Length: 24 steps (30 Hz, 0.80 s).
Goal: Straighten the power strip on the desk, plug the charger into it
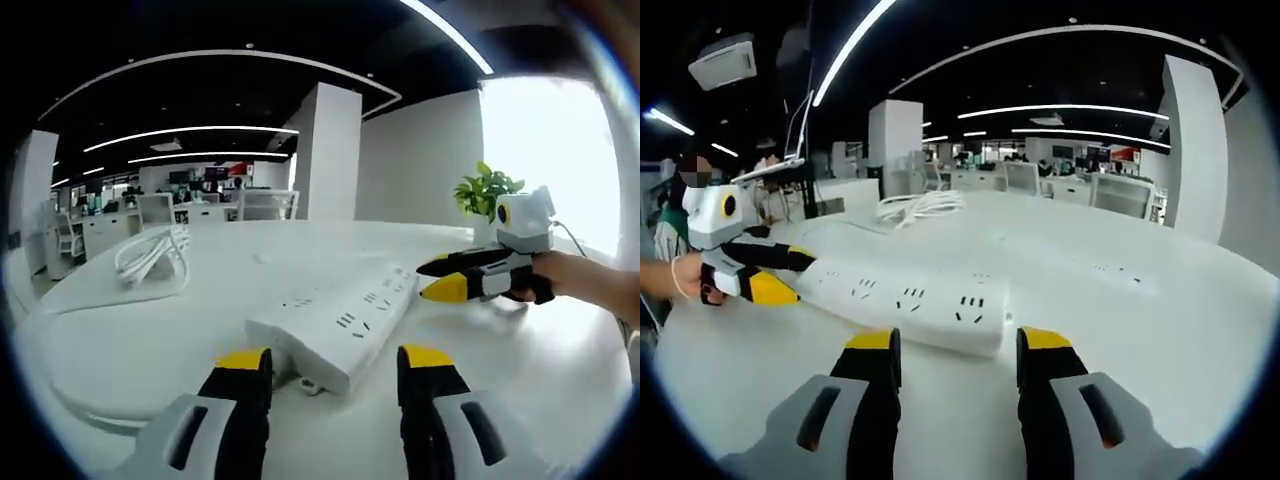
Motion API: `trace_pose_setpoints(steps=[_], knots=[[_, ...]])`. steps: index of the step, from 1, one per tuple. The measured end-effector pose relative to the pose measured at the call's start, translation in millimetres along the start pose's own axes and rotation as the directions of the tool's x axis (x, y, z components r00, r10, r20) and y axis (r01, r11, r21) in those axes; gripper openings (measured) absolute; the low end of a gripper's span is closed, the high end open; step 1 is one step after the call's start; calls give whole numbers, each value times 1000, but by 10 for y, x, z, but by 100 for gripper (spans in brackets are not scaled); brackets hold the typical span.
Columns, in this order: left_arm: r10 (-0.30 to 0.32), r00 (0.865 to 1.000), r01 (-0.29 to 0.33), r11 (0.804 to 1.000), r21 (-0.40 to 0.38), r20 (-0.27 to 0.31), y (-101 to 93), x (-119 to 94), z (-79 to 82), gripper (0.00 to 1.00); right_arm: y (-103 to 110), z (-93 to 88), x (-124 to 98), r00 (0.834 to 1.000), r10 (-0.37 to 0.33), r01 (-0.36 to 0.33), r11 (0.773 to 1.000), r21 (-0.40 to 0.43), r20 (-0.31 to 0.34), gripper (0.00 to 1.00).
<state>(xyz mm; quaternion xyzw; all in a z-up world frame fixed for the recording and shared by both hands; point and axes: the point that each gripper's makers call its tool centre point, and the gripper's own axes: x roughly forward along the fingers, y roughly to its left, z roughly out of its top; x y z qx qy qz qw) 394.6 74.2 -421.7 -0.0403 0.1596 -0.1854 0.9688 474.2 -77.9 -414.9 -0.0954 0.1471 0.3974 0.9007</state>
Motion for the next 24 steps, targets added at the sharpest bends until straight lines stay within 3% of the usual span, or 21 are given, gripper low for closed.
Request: trace_pose_setpoints(steps=[24], knots=[[6, 1000, -5, 999, 46, -13, 43, 68, 7, 46, -23, -31, 69, 1000, 15, -15, 999, 36, -19, 34]])
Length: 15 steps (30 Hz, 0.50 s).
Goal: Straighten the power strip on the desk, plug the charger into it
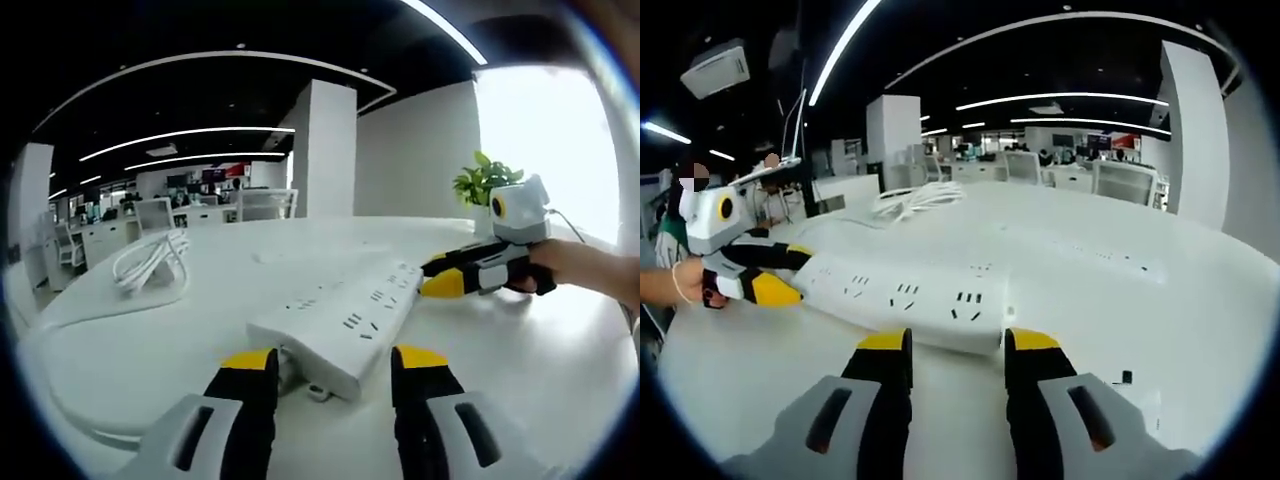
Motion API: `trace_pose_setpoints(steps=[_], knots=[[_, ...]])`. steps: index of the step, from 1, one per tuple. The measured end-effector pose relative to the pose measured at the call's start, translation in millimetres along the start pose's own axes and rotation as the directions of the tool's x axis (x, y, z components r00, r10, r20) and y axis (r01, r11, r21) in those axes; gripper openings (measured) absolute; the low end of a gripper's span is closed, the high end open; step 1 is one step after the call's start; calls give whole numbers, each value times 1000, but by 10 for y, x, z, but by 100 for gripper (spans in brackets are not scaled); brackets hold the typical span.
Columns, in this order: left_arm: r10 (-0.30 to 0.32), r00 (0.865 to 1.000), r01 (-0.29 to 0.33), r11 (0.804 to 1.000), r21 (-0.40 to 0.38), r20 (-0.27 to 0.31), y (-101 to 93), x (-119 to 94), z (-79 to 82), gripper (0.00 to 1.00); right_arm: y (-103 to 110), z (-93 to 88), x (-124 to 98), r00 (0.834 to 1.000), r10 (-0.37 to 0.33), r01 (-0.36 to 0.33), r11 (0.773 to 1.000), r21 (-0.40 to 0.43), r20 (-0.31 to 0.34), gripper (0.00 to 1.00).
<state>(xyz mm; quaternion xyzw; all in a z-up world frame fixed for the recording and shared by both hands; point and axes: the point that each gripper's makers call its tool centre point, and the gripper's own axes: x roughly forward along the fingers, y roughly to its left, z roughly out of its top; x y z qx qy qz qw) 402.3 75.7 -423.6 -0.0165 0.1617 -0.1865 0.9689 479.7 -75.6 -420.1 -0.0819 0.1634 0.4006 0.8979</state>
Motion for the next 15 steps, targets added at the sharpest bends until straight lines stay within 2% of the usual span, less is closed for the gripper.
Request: trace_pose_setpoints(steps=[15], knots=[[3, 1000, -2, 998, 64, -20, 26, 10, -21, 41, -10, -4, 16, 999, -19, 19, 1000, -22, -25, 33]])
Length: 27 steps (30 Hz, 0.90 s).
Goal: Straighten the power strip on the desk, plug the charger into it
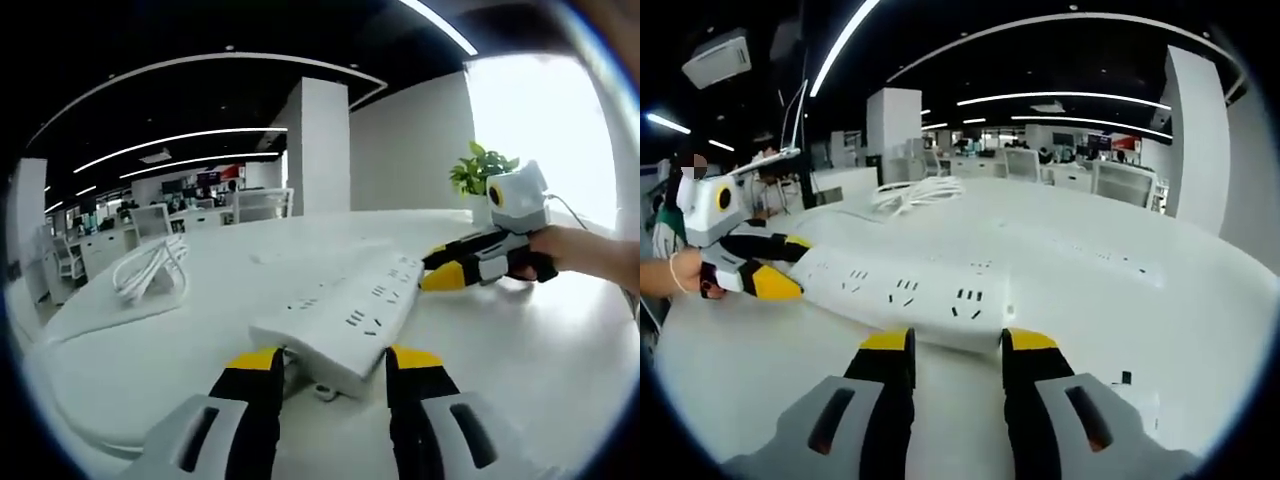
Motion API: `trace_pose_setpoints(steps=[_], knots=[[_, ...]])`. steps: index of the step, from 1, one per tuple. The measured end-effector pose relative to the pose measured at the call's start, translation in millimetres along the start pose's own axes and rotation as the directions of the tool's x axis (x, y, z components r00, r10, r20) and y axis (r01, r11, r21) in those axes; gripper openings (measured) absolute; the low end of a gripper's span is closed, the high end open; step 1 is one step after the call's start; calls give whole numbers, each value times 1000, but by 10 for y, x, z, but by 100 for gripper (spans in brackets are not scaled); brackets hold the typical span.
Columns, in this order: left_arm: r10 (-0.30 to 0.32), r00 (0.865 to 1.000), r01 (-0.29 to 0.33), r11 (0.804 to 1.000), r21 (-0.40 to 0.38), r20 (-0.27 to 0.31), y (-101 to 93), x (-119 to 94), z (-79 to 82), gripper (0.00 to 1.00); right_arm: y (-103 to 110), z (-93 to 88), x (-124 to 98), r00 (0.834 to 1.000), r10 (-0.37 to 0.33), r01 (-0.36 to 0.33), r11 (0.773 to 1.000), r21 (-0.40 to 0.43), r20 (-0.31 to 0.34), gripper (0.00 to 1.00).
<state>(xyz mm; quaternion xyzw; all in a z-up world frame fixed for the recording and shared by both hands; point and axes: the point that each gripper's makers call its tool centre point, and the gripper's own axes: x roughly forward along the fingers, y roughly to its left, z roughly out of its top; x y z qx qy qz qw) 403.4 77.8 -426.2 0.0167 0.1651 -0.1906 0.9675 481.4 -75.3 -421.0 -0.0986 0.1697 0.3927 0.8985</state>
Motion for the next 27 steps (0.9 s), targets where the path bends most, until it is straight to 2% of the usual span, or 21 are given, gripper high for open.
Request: trace_pose_setpoints(steps=[15, 22, 27], knots=[[-27, 999, 28, 999, 25, -20, 27, 5, -2, 42, 13, -19, -40, 999, -23, 24, 999, 26, -22, 30], [-55, 998, 56, 998, 33, -29, 46, 12, 0, 42, 28, -39, -90, 999, -32, 33, 998, 52, -7, 28], [-72, 997, 74, 997, 40, -35, 53, 20, 2, 42, 60, -54, -115, 999, -48, 49, 998, 38, -9, 29]])
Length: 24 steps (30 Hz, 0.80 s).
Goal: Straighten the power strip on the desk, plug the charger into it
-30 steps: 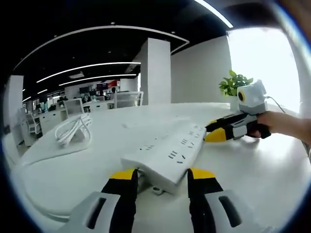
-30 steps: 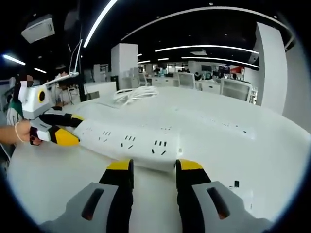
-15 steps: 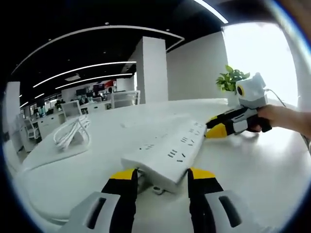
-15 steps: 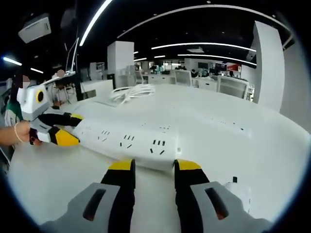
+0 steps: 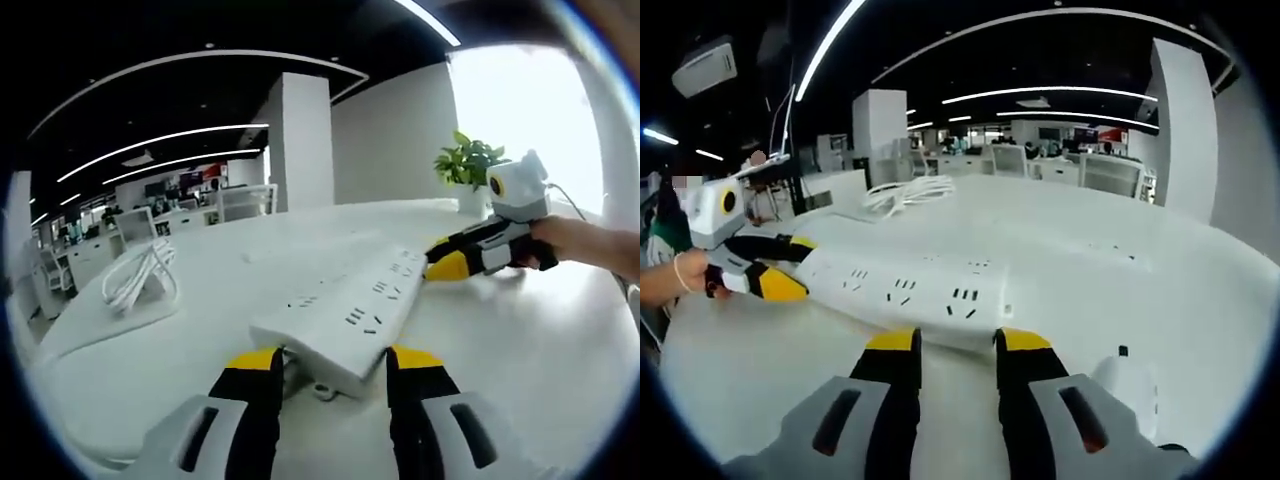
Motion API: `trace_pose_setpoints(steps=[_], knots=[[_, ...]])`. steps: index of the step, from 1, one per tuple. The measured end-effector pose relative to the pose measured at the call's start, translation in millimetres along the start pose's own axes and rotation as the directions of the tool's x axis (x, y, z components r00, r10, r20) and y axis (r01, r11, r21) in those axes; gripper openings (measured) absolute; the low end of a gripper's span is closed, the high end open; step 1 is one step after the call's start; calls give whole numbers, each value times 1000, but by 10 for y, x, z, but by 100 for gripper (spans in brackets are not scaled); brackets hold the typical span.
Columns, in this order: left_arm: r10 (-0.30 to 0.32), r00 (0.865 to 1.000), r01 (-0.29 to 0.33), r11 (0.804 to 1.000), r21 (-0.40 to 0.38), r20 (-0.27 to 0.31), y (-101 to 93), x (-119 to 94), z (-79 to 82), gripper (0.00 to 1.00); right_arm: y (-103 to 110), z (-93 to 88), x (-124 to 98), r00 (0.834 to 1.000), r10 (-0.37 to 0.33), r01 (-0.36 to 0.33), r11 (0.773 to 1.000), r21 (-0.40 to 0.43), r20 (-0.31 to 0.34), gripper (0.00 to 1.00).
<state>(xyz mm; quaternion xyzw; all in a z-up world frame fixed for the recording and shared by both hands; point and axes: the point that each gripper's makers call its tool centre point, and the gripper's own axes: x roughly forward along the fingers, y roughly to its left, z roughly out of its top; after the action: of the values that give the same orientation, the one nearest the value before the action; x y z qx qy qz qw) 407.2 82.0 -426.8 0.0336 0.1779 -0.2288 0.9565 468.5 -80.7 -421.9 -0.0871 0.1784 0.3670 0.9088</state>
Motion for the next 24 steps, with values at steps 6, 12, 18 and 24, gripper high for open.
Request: trace_pose_setpoints(steps=[6, 12, 18, 24], knots=[[-23, 1000, 23, 1000, 5, -9, 16, 22, 5, 42, -3, -12, -30, 1000, -4, 4, 1000, 1, 3, 28], [-35, 999, 35, 999, 16, -4, 30, 62, 20, 42, -12, -26, -63, 1000, -14, 14, 1000, 4, 10, 26], [-41, 999, 41, 999, 24, -10, 36, 90, 28, 43, -43, -38, -91, 999, -28, 27, 1000, 2, 18, 21], [-47, 999, 47, 998, 28, -12, 41, 97, 31, 43, -51, -45, -113, 999, -42, 41, 999, 13, 24, 18]])
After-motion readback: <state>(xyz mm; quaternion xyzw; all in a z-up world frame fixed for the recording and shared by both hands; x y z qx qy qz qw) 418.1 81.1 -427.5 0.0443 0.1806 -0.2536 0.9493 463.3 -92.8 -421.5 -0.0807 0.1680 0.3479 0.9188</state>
